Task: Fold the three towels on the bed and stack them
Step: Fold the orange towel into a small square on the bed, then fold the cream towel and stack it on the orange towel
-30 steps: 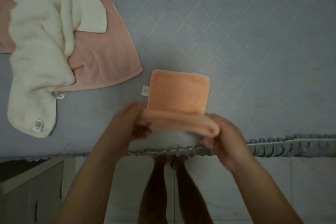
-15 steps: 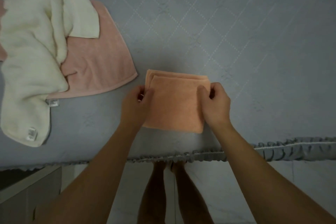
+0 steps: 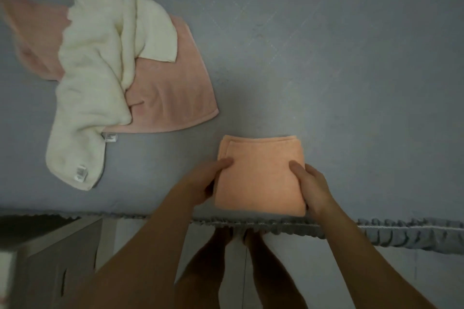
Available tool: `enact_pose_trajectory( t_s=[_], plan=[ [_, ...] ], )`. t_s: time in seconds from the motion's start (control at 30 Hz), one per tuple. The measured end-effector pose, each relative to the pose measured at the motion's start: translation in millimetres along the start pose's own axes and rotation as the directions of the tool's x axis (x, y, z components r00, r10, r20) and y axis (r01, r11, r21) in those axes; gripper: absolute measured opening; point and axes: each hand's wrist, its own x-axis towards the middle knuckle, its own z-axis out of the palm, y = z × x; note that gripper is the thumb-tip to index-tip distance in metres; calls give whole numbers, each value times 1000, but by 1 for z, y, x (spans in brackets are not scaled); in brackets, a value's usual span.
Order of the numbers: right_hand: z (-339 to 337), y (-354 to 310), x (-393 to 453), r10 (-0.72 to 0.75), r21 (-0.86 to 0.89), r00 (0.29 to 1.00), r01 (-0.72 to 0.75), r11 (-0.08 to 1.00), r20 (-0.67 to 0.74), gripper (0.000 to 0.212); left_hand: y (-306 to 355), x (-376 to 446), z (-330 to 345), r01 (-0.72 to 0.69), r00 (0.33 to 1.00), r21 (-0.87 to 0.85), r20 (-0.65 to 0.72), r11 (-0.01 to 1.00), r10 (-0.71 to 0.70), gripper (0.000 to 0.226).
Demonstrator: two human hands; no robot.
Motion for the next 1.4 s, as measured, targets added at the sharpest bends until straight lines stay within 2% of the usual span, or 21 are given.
enact_pose_trajectory(
  t_s=[0.1, 0.2, 0.27, 0.37, 0.47, 0.57, 0.7, 0.77, 0.83, 0.9, 0.97, 1.0, 1.07, 1.17, 1.23, 1.3, 1.37, 1.4],
  plan=[
    [25, -14, -24, -89, 3, 996, 89, 996, 24, 19, 1, -30, -20, -105, 992, -78, -72, 991, 100, 42],
    [75, -39, -52, -133, 3, 983, 134, 991, 127, 17, 17, -72, -68, -253, 967, -192, -73, 948, 243, 40],
    [124, -56, -66, -146, -7, 964, 152, 988, 221, 19, 28, -101, -118, -353, 934, -177, -119, 919, 336, 39],
    [224, -74, -74, -175, -135, 931, 227, 964, 320, 18, 43, -134, -216, -458, 845, -24, -322, 888, 427, 31],
    [350, -84, -80, -156, -256, 880, 294, 921, 449, 25, 51, -150, -328, -392, 724, 199, -536, 898, 434, 21],
    [475, -92, -85, -128, -371, 824, 380, 847, 552, 40, 62, -155, -434, -310, 646, 277, -641, 909, 415, 22],
    [604, -109, -68, -214, -413, 823, 468, 781, 527, 36, 89, -148, -547, -406, 595, 190, -688, 894, 416, 37],
    [648, -114, -50, -302, -401, 822, 514, 758, 483, 29, 104, -138, -586, -490, 577, 168, -673, 855, 463, 52],
    [679, -111, -33, -358, -403, 822, 539, 739, 443, 32, 114, -121, -615, -507, 540, 194, -688, 840, 485, 57],
    [693, -102, -21, -377, -459, 840, 532, 712, 390, 38, 118, -96, -630, -452, 517, 203, -734, 869, 440, 55],
    [692, -95, -15, -353, -561, 879, 476, 677, 320, 40, 118, -74, -627, -268, 507, 289, -769, 919, 389, 55],
    [686, -93, -14, -342, -586, 893, 450, 674, 292, 40, 118, -67, -619, -164, 473, 370, -784, 914, 402, 57],
    [669, -95, -18, -385, -562, 885, 465, 684, 264, 36, 117, -61, -596, -82, 372, 512, -780, 855, 503, 69],
    [636, -115, -22, -512, -518, 843, 516, 682, 165, 19, 128, -60, -547, -109, 267, 661, -700, 742, 662, 81],
    [609, -137, -17, -598, -527, 797, 545, 653, 83, 14, 141, -58, -508, -162, 272, 753, -587, 638, 762, 70],
    [579, -161, -6, -689, -560, 725, 575, 596, 12, 20, 159, -49, -473, -332, 302, 778, -448, 533, 842, 50],
    [548, -182, 14, -744, -653, 668, 554, 516, -22, 31, 184, -34, -444, -526, 381, 672, -362, 521, 851, 39],
    [534, -191, 25, -740, -716, 672, 497, 490, -40, 39, 196, -25, -430, -573, 460, 596, -334, 562, 823, 42]
  ],
)
